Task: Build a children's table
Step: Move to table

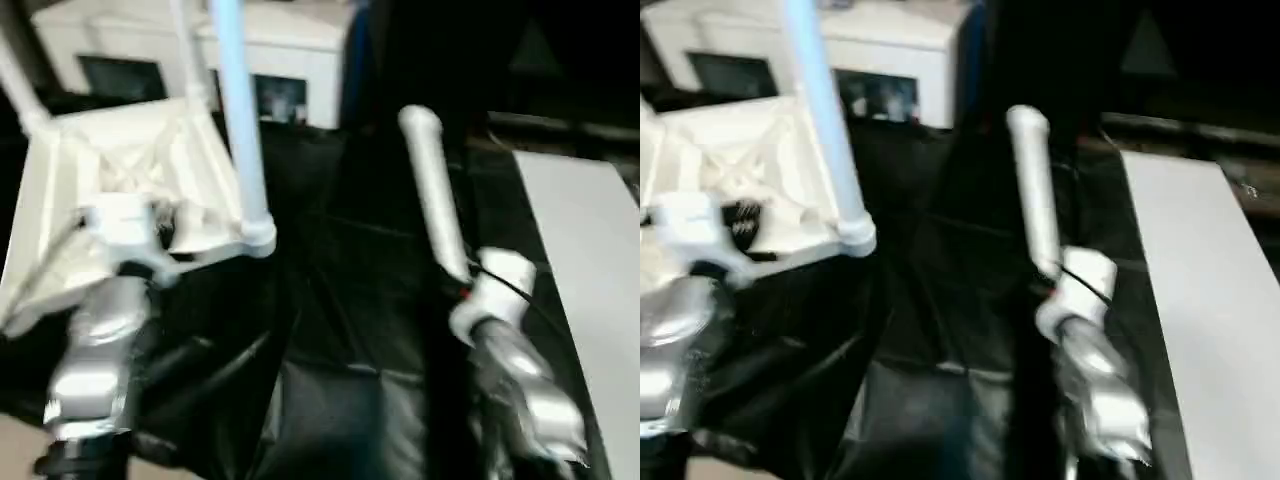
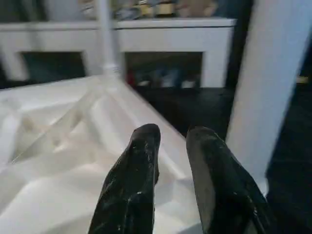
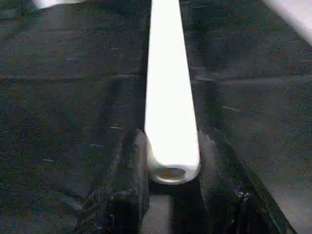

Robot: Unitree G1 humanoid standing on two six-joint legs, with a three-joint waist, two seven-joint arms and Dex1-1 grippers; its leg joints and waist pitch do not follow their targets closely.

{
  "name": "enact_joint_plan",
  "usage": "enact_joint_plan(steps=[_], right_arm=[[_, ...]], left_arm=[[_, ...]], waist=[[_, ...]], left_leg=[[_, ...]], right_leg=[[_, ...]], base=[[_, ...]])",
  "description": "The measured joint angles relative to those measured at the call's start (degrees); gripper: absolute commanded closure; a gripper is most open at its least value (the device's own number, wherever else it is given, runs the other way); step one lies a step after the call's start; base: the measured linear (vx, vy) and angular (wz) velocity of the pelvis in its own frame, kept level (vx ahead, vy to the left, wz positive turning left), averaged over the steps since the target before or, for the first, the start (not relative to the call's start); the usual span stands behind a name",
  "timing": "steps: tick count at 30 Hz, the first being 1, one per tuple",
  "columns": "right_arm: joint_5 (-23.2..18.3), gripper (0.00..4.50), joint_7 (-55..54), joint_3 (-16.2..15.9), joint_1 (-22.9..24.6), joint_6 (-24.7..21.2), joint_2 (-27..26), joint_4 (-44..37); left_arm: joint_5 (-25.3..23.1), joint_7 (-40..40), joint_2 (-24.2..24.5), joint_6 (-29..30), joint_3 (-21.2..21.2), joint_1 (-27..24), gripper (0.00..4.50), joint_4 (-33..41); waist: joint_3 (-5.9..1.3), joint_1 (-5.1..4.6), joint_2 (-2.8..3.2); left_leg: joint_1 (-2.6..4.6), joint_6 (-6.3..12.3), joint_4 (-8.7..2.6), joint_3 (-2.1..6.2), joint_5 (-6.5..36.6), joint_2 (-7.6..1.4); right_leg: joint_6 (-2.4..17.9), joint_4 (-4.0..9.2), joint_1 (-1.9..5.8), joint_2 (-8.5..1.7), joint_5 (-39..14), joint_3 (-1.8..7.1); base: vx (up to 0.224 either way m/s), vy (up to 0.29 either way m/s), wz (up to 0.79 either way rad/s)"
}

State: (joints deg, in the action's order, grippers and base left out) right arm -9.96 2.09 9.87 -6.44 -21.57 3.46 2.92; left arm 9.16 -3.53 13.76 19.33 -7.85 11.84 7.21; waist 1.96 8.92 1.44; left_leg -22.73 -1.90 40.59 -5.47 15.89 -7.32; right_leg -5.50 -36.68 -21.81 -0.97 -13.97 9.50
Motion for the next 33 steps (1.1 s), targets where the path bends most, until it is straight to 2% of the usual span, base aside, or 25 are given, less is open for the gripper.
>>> enact_joint_plan(steps=[1, 2, 3, 5, 6, 7, 8, 9, 10, 11, 12, 13, 14, 15, 16, 18, 19, 21, 23, 25, 27, 29, 31, 32, 33], right_arm=[[0.5, 3.33, 0.0, 0.1, 0.1, 0.3, 0.0, 0.0], [0.7, 3.33, 0.0, 0.0, 0.0, 0.5, -0.2, 0.0], [0.8, 3.33, 0.0, -0.5, -0.1, 0.6, -0.6, 0.0], [0.8, 3.33, 1.0, -2.8, -0.3, 0.7, -0.7, 0.0], [0.8, 3.33, 1.3, -3.3, -0.3, 0.7, -0.5, 0.0], [0.8, 3.33, 1.7, -3.6, -0.6, 0.7, -0.1, 0.0], [0.8, 3.33, 1.9, -3.5, -1.0, 0.7, 0.6, -0.1], [0.9, 3.33, 2.0, -3.0, -0.9, 0.7, 1.4, 0.1], [1.2, 3.33, 2.0, -2.5, -1.2, 0.7, 1.9, 0.6], [1.2, 3.33, 2.2, -2.4, -1.2, 0.7, 2.0, 0.6], [1.2, 3.33, 2.2, -2.4, -1.2, 0.7, 1.9, 0.6], [1.2, 3.33, 2.3, -2.4, -1.3, 0.7, 1.9, 0.6], [1.3, 3.33, 2.4, -2.4, -1.4, 0.7, 1.8, 0.8], [1.5, 3.33, 2.5, -2.8, -1.3, 0.7, 1.2, 1.1], [1.6, 3.33, 3.0, -4.2, -1.7, 0.7, 0.7, 1.4], [1.6, 3.33, 4.5, -6.7, -2.2, 0.7, 0.5, 1.5], [1.6, 3.33, 4.8, -7.3, -2.7, 0.7, 0.5, 1.5], [1.6, 3.33, 4.8, -7.3, -3.7, 0.7, 0.8, 1.6], [1.6, 3.33, 4.8, -7.2, -3.7, 0.7, 1.0, 1.9], [1.7, 3.33, 5.2, -7.2, -3.5, 0.7, 1.1, 2.3], [1.8, 3.33, 5.6, -7.2, -3.7, 0.7, 1.5, 2.3], [1.8, 3.33, 5.8, -7.1, -4.3, 0.9, 2.5, 2.5], [1.9, 3.33, 5.7, -6.3, -4.5, 1.0, 4.2, 3.1], [2.3, 3.33, 5.3, -5.5, -4.8, 1.0, 4.6, 3.7], [2.7, 3.33, 4.8, -5.2, -4.7, 1.0, 4.7, 4.4]], left_arm=[[-0.2, 0.0, 0.1, -0.8, -0.1, 0.0, 3.28, -0.4], [-0.4, 0.0, 0.1, -1.3, -0.3, -0.1, 3.28, -0.6], [-0.6, 0.0, 0.2, -1.6, -0.5, -0.4, 3.28, -0.9], [-1.1, 0.1, 0.2, -1.8, -1.3, -1.3, 3.28, -1.5], [-1.1, 0.1, 0.2, -1.9, -1.3, -1.5, 3.28, -1.5], [-1.1, 0.2, 0.0, -2.1, -1.2, -2.0, 3.28, -1.3], [-1.1, 0.3, -0.4, -2.2, -1.1, -2.4, 3.28, -1.2], [-1.1, 0.3, -1.1, -2.2, -0.3, -2.4, 3.28, -1.1], [-1.1, 0.3, -1.2, -2.3, -0.1, -3.4, 3.28, -0.1], [-1.1, 0.5, -1.1, -2.3, -0.4, -4.2, 3.28, 0.0], [-1.1, 0.6, -1.1, -2.3, -0.7, -4.7, 3.28, 0.0], [-1.1, 0.7, -1.1, -2.3, -0.7, -4.6, 3.28, 0.5], [-1.1, 0.7, -1.0, -2.4, -0.7, -4.5, 3.28, 1.1], [-1.2, 0.9, -1.0, -2.4, -1.0, -4.9, 3.28, 1.4], [-1.4, 1.4, -0.7, -2.3, -1.9, -5.8, 3.28, 1.5], [-2.4, 2.2, -0.5, -2.3, -2.7, -6.4, 3.28, 1.6], [-3.6, 2.7, -0.4, -2.4, -2.5, -6.8, 3.28, 2.4], [-4.4, 3.3, -0.9, -2.4, -2.4, -7.2, 3.28, 2.8], [-4.3, 3.8, -1.4, -2.3, -2.1, -7.2, 3.28, 3.0], [-3.9, 4.0, -2.0, -2.1, -2.4, -7.1, 3.28, 3.4], [-3.7, 3.7, -2.1, -1.7, -2.1, -7.1, 3.28, 3.5], [-3.2, 2.4, -2.3, -1.5, -0.9, -7.3, 3.28, 3.6], [-2.7, -0.3, -2.2, -1.4, 1.7, -7.5, 3.28, 4.9], [-2.6, -2.2, -1.5, -1.6, 3.2, -7.3, 3.28, 5.9], [-2.6, -3.5, -0.7, -1.6, 4.0, -7.2, 3.28, 6.1]], waist=[[0.01, -0.79, -0.02], [0.24, -1.74, -0.68], [0.39, -2.79, -1.28], [0.69, -5.80, -1.53], [0.64, -7.16, -1.94], [0.40, -8.22, -2.78], [0.17, -8.81, -3.78], [0.19, -8.36, -3.53], [0.17, -7.76, -3.29], [0.16, -7.45, -3.40], [0.30, -7.42, -3.74], [0.43, -7.43, -3.08], [0.51, -7.50, -2.43], [0.58, -8.08, -2.70], [0.68, -8.90, -2.52], [0.75, -8.84, -2.41], [0.56, -8.24, -2.72], [0.36, -7.58, -3.07], [0.80, -7.02, -2.25], [0.76, -6.35, -2.33], [0.27, -5.41, -3.53], [0.19, -3.93, -4.59], [0.17, -2.76, -4.17], [0.26, -2.81, -3.42], [0.33, -3.20, -3.47]], left_leg=[[0.55, 0.01, -0.33, -0.77, 0.6, 0.70], [1.24, 1.28, -0.95, -2.22, 0.4, 1.12], [1.51, 2.07, -1.27, -3.44, 0.4, 1.39], [1.53, 3.83, -1.70, -4.75, 0.0, 1.84], [1.63, 4.93, -2.37, -5.10, -0.7, 2.28], [1.68, 5.83, -3.28, -6.13, -1.4, 3.04], [1.31, 6.12, -3.52, -6.39, -1.6, 3.84], [0.62, 6.57, -2.07, -5.97, -0.9, 3.99], [-1.31, 5.73, 4.36, -1.25, 0.1, 3.96], [-1.55, 3.34, 7.10, 1.47, 0.5, 3.33], [-0.97, 1.02, 6.24, 2.70, 0.6, 2.22], [0.48, 0.15, 1.15, 3.10, 0.2, -0.70], [0.79, -2.69, -0.28, 2.18, -0.4, -1.91], [0.90, -1.77, -0.66, 1.46, -0.6, -1.43], [0.89, -0.47, -1.71, 1.28, -1.3, -0.80], [0.85, 1.20, -2.45, 1.07, -2.3, -0.16], [0.28, 1.51, -2.46, 0.54, -2.4, 0.30], [-0.50, 2.07, -2.49, -0.02, -3.0, 1.57], [-0.71, 2.18, -2.92, -0.18, -3.6, 1.48], [-1.44, 1.70, -4.03, -0.20, -3.9, 0.92], [-2.25, 1.33, -4.99, -0.60, -4.2, 0.90], [-2.47, 0.94, -5.00, -1.01, -4.0, 0.69], [-1.79, 1.10, -3.85, -0.07, -3.9, 0.03], [-1.16, -0.91, -4.39, -0.31, -5.6, -1.01], [-1.22, -1.22, -4.69, -0.73, -5.9, -1.39]], right_leg=[[-1.0, 0.96, 0.06, 0.07, 0.7, 2.14], [-1.3, 1.71, -0.39, -0.17, 1.0, 2.87], [-0.3, 1.73, -0.82, -1.30, 0.6, 1.98], [3.9, -2.10, -2.03, -4.01, -2.1, -6.75], [4.5, -3.47, -1.96, -4.24, -2.4, -10.55], [4.8, -3.23, -1.31, -4.12, -2.4, -13.42], [4.7, -2.38, -0.41, -3.93, -1.1, -12.96], [4.3, -1.57, -0.63, -4.53, -0.3, -12.60], [3.7, -0.84, -0.80, -5.20, 0.8, -12.31], [3.0, -0.39, -0.74, -6.40, 1.5, -12.45], [2.5, 0.03, -0.67, -7.59, 2.1, -12.92], [1.7, 0.72, -0.54, -8.51, 2.8, -13.94], [1.6, 0.95, -0.37, -8.90, 3.0, -14.08], [2.2, 2.02, -0.27, -8.69, 2.5, -13.21], [5.8, 1.35, -0.27, -8.19, -0.1, -12.99], [8.1, -2.06, -0.24, -5.23, -1.4, -13.84], [8.2, -1.91, 0.56, -3.00, -1.2, -14.18], [7.4, -0.91, 1.62, -1.13, -1.0, -14.03], [6.8, -3.18, 1.65, -1.25, -1.6, -13.46], [6.2, -5.62, 1.48, -1.50, -2.4, -13.30], [6.2, -2.43, 2.49, -2.23, -2.6, -12.87], [4.4, -1.38, 1.63, -2.99, -2.4, -13.11], [4.3, -1.47, 1.27, -3.52, -2.2, -14.03], [4.4, -1.39, 1.06, -3.55, -2.2, -15.08], [4.5, -1.15, 0.88, -3.37, -2.1, -15.12]], base=[[-0.080, 0.245, -0.59], [-0.097, 0.253, -0.50], [-0.097, 0.253, -0.50], [-0.118, 0.213, -0.34], [-0.116, 0.193, -0.19], [-0.089, 0.153, -0.06], [-0.099, 0.145, -0.05], [-0.099, 0.145, -0.05], [-0.088, 0.190, -0.22], [-0.072, 0.243, -0.50], [-0.072, 0.243, -0.50], [-0.089, 0.291, -0.27], [-0.097, 0.294, 0.06], [-0.097, 0.294, 0.06], [-0.094, 0.289, 0.11], [-0.089, 0.275, 0.03], [-0.098, 0.213, 0.01], [-0.106, 0.154, 0.01], [-0.139, 0.100, 0.13], [-0.138, 0.020, 0.17], [-0.093, -0.077, 0.09], [-0.153, -0.147, -0.16], [-0.096, -0.058, -0.32], [0.000, 0.000, 0.00], [0.000, 0.000, 0.00]])
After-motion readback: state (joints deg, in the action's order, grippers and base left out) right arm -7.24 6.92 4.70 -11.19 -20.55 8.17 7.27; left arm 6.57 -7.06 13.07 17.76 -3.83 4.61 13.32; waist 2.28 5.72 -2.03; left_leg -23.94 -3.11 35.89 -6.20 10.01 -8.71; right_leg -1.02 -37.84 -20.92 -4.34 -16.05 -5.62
